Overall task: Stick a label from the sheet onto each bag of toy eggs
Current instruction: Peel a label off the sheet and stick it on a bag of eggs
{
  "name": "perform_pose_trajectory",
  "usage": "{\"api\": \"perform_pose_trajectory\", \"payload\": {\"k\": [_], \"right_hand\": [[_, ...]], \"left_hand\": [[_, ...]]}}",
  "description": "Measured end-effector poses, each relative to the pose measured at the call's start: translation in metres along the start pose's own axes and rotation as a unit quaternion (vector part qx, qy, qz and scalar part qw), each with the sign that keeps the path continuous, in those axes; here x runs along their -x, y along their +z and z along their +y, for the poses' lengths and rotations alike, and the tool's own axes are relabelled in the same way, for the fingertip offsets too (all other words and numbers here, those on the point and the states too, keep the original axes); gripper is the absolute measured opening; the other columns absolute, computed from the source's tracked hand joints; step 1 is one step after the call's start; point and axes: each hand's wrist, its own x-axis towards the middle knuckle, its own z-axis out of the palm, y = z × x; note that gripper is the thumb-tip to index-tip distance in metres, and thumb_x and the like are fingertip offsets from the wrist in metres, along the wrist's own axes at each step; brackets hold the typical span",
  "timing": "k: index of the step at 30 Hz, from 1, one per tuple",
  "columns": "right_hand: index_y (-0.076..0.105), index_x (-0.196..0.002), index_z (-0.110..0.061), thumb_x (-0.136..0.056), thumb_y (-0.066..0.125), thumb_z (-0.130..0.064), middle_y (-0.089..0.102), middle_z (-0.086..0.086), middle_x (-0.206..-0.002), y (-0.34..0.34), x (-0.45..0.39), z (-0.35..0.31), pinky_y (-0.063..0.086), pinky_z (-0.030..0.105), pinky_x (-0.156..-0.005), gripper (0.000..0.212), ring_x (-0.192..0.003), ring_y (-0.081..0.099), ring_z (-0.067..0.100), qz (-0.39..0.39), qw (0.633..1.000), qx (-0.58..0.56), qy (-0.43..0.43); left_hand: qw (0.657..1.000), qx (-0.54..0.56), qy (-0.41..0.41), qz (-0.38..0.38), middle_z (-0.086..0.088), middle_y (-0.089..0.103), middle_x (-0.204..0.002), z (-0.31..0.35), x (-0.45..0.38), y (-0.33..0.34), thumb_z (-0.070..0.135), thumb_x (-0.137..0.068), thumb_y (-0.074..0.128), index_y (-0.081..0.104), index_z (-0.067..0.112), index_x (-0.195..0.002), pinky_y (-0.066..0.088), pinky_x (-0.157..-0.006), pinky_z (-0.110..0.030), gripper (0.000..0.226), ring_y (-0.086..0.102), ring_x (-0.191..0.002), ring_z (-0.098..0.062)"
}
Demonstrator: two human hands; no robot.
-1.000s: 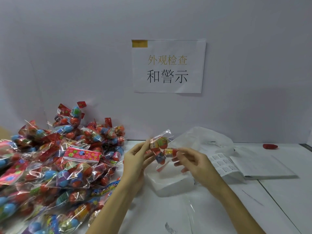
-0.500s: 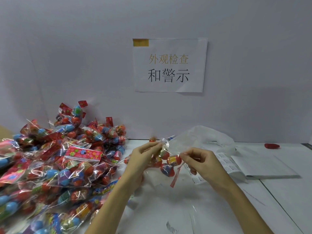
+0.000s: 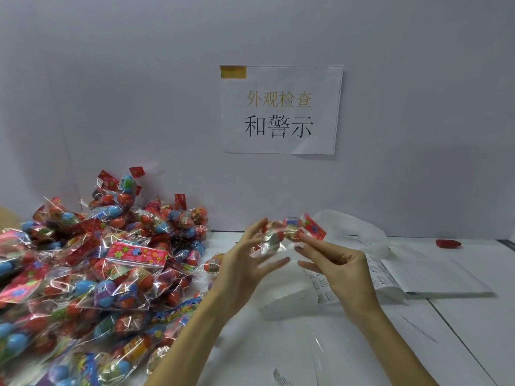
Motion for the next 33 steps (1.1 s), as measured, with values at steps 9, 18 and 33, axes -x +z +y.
{"api": "perform_pose_trajectory", "payload": {"k": [9,18,33], "right_hand": [[0.074,-0.119,-0.019,-0.093,0.077,-0.025,0.076,0.012,-0.12,0.0,-0.002,-0.006,0.06,0.043,-0.097,0.026,-0.117,0.072,0.028,-0.033,0.999,-0.028,-0.031],[0.083,-0.094,-0.033,-0.1,0.065,-0.042,0.081,0.0,-0.089,0.007,0.003,-0.003,0.057,0.02,-0.072,0.021,-0.089,0.077,0.018,0.041,0.992,0.116,0.029],[0.082,-0.084,-0.024,-0.085,0.063,-0.055,0.078,-0.001,-0.078,0.001,0.0,-0.005,0.057,0.017,-0.061,0.037,-0.072,0.075,0.011,0.048,0.987,0.149,0.043]], "left_hand": [[0.981,-0.119,0.055,0.143,-0.015,0.075,-0.12,0.006,0.002,0.001,0.024,-0.094,0.071,0.059,0.023,-0.135,0.064,-0.085,-0.047,0.043,0.074,-0.108,-0.034],[0.968,-0.231,0.021,0.094,-0.009,0.074,-0.119,-0.002,0.006,0.009,0.028,-0.097,0.073,0.076,0.026,-0.113,0.063,-0.08,-0.039,0.016,0.074,-0.105,-0.03],[0.969,-0.203,0.004,0.144,-0.012,0.078,-0.108,-0.003,0.006,0.013,0.032,-0.098,0.069,0.079,0.014,-0.113,0.062,-0.081,-0.035,0.026,0.075,-0.102,-0.029]]}}
